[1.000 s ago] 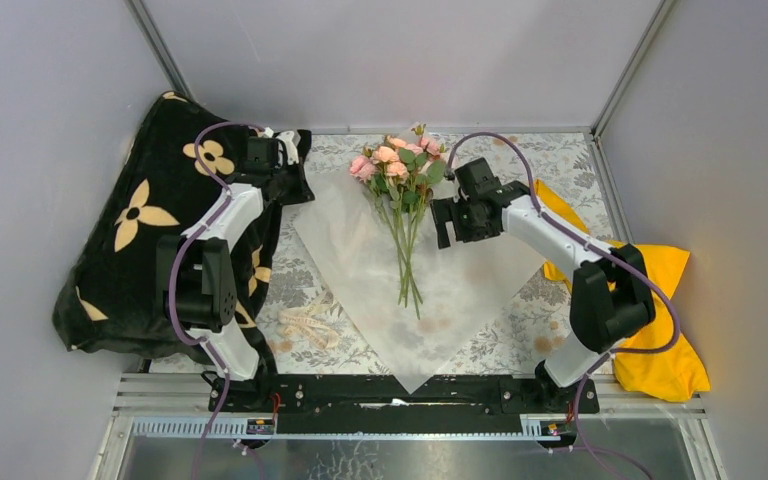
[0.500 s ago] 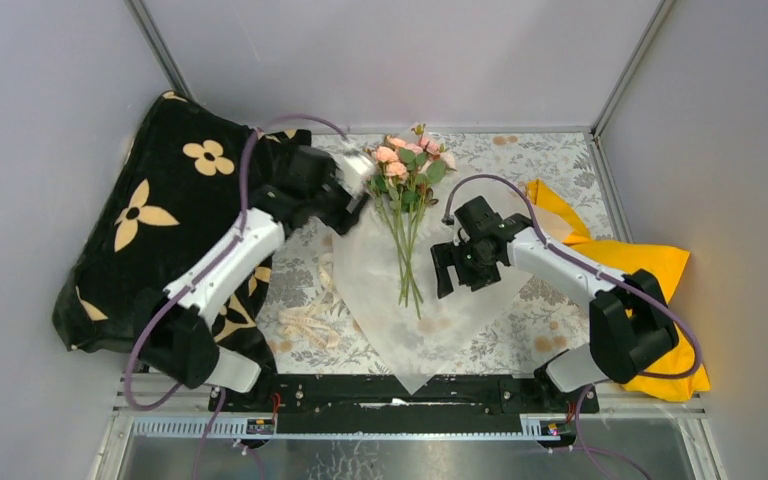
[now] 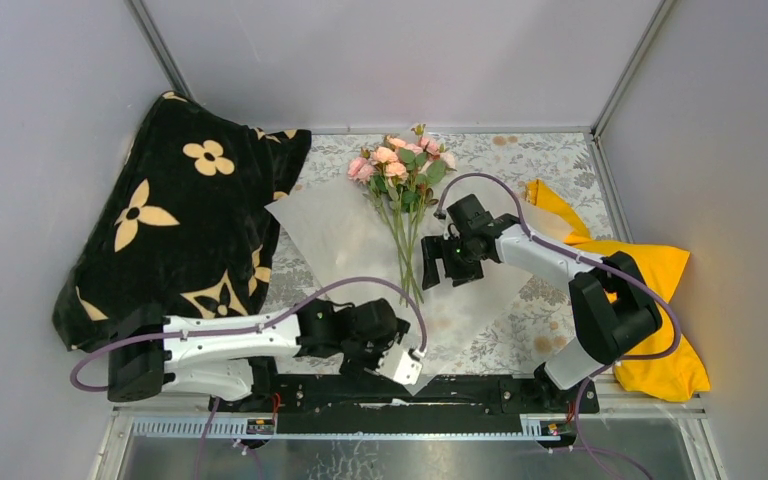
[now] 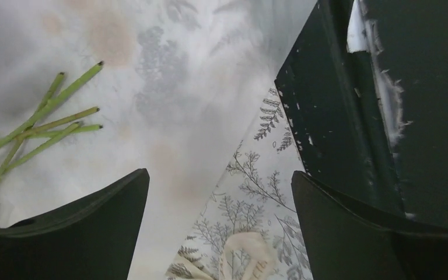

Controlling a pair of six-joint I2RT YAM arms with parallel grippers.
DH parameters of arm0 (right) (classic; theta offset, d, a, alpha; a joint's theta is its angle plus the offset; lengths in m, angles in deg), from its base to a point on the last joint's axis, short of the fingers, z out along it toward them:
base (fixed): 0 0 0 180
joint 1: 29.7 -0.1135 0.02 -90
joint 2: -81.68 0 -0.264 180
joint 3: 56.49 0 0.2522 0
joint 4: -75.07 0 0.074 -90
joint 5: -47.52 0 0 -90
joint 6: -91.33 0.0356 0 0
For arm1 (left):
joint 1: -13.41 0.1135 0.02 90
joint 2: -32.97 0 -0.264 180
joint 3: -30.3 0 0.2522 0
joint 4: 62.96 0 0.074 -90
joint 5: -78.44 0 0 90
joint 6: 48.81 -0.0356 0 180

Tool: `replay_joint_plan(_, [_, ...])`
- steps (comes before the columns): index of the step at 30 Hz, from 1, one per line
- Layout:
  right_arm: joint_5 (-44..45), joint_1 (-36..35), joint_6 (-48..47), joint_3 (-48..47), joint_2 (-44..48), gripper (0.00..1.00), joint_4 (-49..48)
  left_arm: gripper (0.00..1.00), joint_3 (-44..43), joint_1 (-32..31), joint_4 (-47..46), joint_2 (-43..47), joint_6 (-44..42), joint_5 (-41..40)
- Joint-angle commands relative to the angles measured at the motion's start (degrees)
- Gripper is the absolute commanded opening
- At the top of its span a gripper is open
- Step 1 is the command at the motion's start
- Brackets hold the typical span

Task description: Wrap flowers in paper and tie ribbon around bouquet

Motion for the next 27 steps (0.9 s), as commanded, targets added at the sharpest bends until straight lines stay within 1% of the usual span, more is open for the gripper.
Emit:
replay_joint_plan(1, [-0.4,-0.1,2.2,0.3,-0.5,0.88,-3.2,0.99,8.0,-3.0,-16.5,-0.1,-8.7,-9.7])
replay_joint_plan(4, [-0.5,-0.1,2.4,1.2,-0.1,0.87,-3.5,0.99,12.7,-3.1,-26.8,-0.5,-13.0,-13.3])
replay_joint_plan(5, [-0.4,-0.1,2.5,1.5,0.1,0.87,-3.5,0.99,14.1,-3.1,-28.8,-0.6,-14.5,-13.9])
replay_joint_plan(10, [-0.8,-0.1,2.5,1.9,0.8,0.87,-3.3,0.97,20.2,-3.1,-34.6,-1.3,-18.0,-15.4])
replay_joint_plan(12, [-1.1,-0.1,2.4,1.9,1.0,0.86,-3.2,0.95,21.5,-3.1,-36.7,-0.9,-17.4,-16.0])
replay_joint_plan(14, [-1.7,-0.1,2.2,1.8,1.0,0.86,-3.0,0.92,22.4,-2.9,-39.4,-0.4,-16.2,-16.6])
replay_joint_plan(16, [-2.4,-0.1,1.7,1.4,0.7,0.86,-2.7,0.81,22.9,-2.6,-41.0,0.6,-15.4,-16.7])
replay_joint_plan(19, [-2.8,-0.1,1.1,0.4,0.4,0.86,-1.8,0.59,23.0,-2.3,-41.4,1.8,-14.2,-16.8])
replay_joint_plan(21, [-3.5,-0.1,0.7,0.0,0.7,0.86,-1.5,0.41,22.5,-1.7,-40.3,2.3,-13.4,-16.6])
replay_joint_plan(22, [-3.7,-0.1,0.5,-0.2,0.9,0.86,-1.5,0.28,21.9,-1.2,-39.1,2.3,-12.7,-16.0])
replay_joint_plan(23, [-3.8,-0.1,0.3,-0.4,1.1,0.86,-1.3,0.22,21.1,-0.6,-37.6,2.3,-11.7,-14.8])
replay_joint_plan(25, [-3.9,-0.1,-0.2,-1.0,1.4,0.86,-0.7,0.14,19.1,0.7,-33.5,2.0,-10.3,-11.4])
replay_joint_plan(27, [-4.0,-0.1,-0.7,-1.5,1.3,0.86,0.1,0.11,18.6,1.3,-31.2,1.7,-10.1,-9.0])
